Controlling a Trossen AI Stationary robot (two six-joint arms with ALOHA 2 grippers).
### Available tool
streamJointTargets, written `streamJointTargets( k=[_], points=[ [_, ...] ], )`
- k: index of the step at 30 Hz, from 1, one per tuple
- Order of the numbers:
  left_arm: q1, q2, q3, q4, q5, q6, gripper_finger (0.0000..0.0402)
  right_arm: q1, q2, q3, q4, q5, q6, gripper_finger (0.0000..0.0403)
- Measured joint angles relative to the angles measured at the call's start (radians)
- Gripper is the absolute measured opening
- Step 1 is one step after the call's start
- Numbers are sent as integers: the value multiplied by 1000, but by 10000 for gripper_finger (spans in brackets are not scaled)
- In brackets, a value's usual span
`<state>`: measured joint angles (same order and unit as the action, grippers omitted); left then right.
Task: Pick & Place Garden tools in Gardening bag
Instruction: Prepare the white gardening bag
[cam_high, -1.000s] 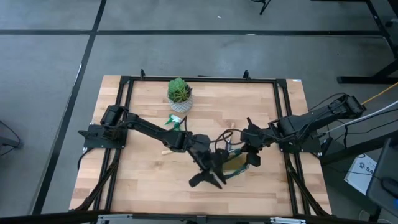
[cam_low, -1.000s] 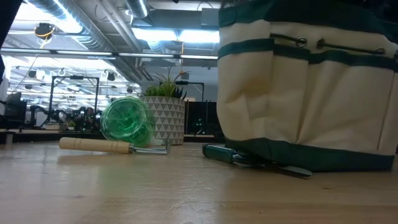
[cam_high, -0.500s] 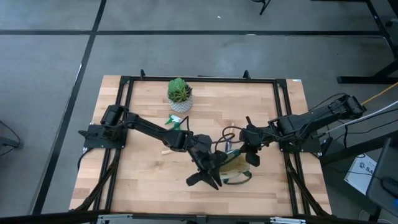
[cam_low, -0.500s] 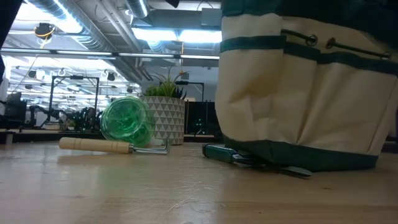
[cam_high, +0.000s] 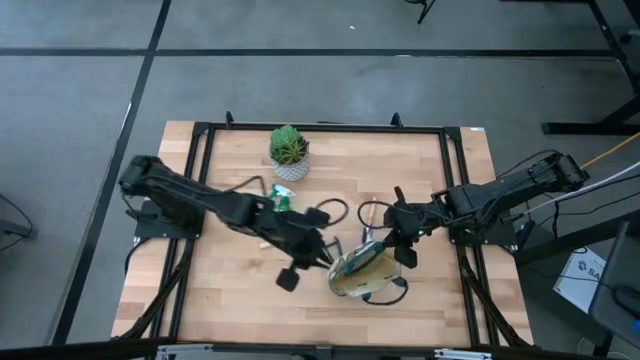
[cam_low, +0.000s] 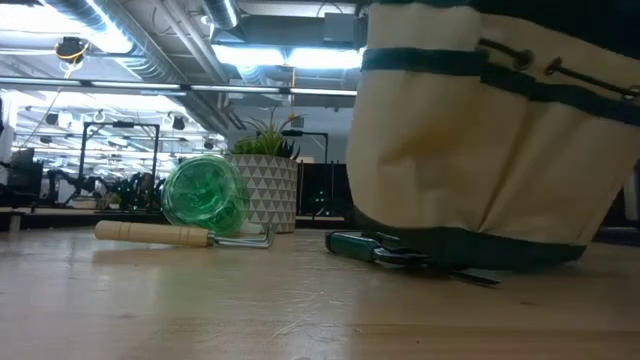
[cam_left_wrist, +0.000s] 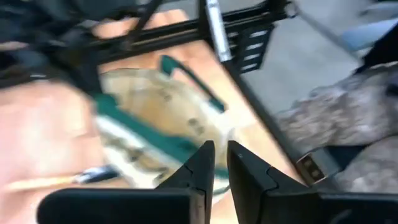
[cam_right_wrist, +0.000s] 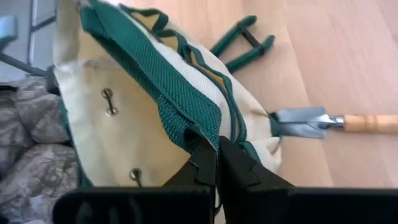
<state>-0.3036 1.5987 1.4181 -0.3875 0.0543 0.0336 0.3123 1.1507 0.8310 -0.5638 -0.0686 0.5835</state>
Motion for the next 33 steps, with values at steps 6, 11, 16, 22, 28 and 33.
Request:
streamJointTargets(
  k=[6,11,16,22,28,33],
  points=[
    [-14,-157,-99,-22,-138,85,27,-54,0,0,79,-33,1,4],
    [33,-284,-285,110,-131,133,24,-148,0,9,135,-133,-17,4],
    [111,-397,-459,233,-132,164,26,-254,-1,95,131,-217,-96,4],
    [216,-487,-574,322,-132,164,25,-374,-1,240,5,-255,-210,4],
    [296,-509,-610,323,-131,159,23,-518,1,277,-37,-258,-232,4],
    [331,-473,-610,344,-130,149,28,-629,47,277,-43,-346,-209,4]
  ],
)
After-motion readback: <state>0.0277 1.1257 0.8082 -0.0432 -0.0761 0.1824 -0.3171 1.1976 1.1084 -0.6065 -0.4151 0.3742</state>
